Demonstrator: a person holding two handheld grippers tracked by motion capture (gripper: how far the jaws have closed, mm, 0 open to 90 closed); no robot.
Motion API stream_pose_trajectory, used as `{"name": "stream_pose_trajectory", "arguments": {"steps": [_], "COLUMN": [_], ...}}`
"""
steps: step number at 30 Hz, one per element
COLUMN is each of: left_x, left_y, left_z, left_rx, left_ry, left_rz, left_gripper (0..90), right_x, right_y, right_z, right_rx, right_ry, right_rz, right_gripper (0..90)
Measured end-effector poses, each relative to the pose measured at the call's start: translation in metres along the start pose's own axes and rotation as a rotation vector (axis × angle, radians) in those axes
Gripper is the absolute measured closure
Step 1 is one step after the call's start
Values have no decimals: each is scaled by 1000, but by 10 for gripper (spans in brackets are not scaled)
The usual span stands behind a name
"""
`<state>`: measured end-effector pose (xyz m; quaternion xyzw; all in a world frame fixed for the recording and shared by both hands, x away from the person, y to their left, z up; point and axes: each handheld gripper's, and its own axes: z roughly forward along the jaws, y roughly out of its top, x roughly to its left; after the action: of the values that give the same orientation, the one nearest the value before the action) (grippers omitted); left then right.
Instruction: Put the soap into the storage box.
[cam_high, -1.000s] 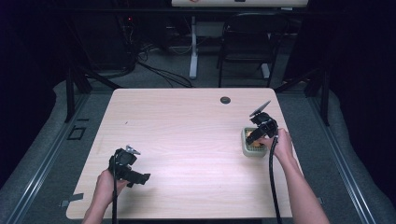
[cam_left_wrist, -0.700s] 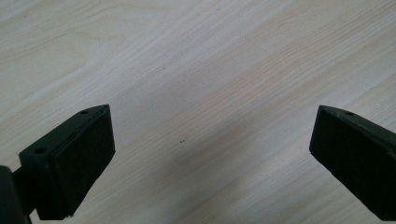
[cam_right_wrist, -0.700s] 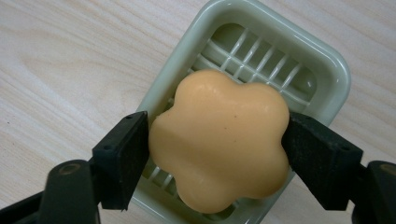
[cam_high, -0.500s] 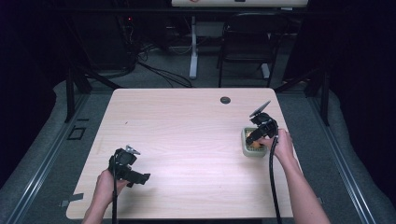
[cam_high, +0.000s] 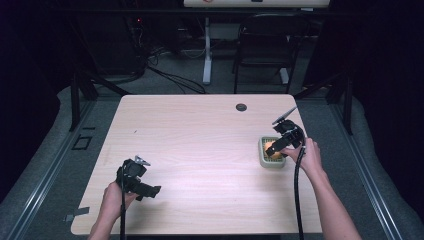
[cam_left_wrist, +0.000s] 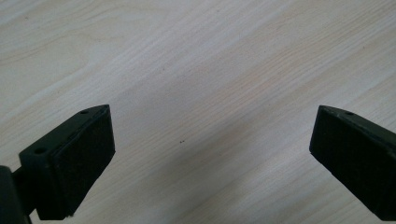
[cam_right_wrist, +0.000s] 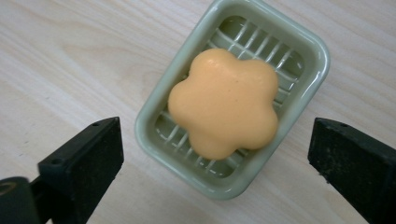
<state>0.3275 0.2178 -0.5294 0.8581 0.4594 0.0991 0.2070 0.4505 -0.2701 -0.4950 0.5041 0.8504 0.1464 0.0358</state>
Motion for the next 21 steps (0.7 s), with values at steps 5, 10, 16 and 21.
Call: {"name": "stream_pose_trajectory", "arguments": {"steps": [5,10,16,21], "left_x": [0,0,-1,-1], "left_y": [1,0,1,0], "left_z": [0,0,0,0], "left_rx": [4,1,4,4], "left_ry": [-1,1,0,2], "left_rz": [5,3,4,3], "left_gripper": [0,0,0,0], "right_x": [5,9,18,28], "right_y": [-7,-16,-33,-44], "right_z": [-9,-20,-36,-43], "right_rx": [-3,-21,-49,-80], "right_ry": [0,13,15,9], "right_rz": [-14,-38,-66,-76], "right_gripper": [1,0,0,0]}}
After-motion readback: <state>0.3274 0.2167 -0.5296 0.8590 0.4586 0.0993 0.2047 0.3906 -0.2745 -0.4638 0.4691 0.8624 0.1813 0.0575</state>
